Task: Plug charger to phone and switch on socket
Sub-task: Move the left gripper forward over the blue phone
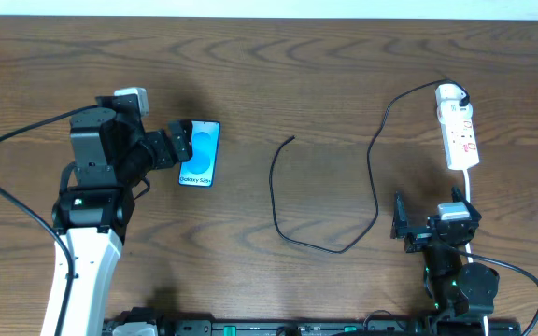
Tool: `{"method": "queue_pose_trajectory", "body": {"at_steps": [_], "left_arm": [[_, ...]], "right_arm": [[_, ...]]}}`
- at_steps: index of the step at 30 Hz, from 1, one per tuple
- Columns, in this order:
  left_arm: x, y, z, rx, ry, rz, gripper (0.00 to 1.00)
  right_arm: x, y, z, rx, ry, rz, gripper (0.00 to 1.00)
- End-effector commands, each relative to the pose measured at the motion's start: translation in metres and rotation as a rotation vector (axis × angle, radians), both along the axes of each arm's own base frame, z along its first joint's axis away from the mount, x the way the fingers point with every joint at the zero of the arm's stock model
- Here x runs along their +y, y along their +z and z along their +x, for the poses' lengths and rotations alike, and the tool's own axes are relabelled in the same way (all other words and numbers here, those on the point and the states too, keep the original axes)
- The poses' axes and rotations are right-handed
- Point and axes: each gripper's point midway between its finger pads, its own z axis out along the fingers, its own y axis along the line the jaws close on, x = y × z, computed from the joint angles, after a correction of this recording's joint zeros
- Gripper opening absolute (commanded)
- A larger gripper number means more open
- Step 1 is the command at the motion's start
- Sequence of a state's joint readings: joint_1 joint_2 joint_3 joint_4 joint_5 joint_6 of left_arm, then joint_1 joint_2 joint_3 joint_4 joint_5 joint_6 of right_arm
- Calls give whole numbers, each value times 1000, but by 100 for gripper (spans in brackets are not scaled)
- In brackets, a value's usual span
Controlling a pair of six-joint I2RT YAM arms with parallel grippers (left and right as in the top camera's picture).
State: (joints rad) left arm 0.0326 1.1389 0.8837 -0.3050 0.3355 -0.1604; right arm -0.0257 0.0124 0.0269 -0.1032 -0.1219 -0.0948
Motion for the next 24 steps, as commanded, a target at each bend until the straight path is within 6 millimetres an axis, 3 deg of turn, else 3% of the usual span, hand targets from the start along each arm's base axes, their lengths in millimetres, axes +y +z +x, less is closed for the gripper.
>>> {"method": "queue_pose_trajectory", "body": {"at_steps": [1, 11, 24], "left_arm": [[-5, 6, 10, -9, 1, -26, 99], [-4, 28, 24, -89, 18, -50, 99], [-4, 28, 24, -89, 21, -53, 99]], "right_arm": [[2, -1, 0, -1, 5, 11, 99], [2, -1, 0, -2, 5, 11, 99], [2, -1, 0, -1, 5, 11, 99]]}}
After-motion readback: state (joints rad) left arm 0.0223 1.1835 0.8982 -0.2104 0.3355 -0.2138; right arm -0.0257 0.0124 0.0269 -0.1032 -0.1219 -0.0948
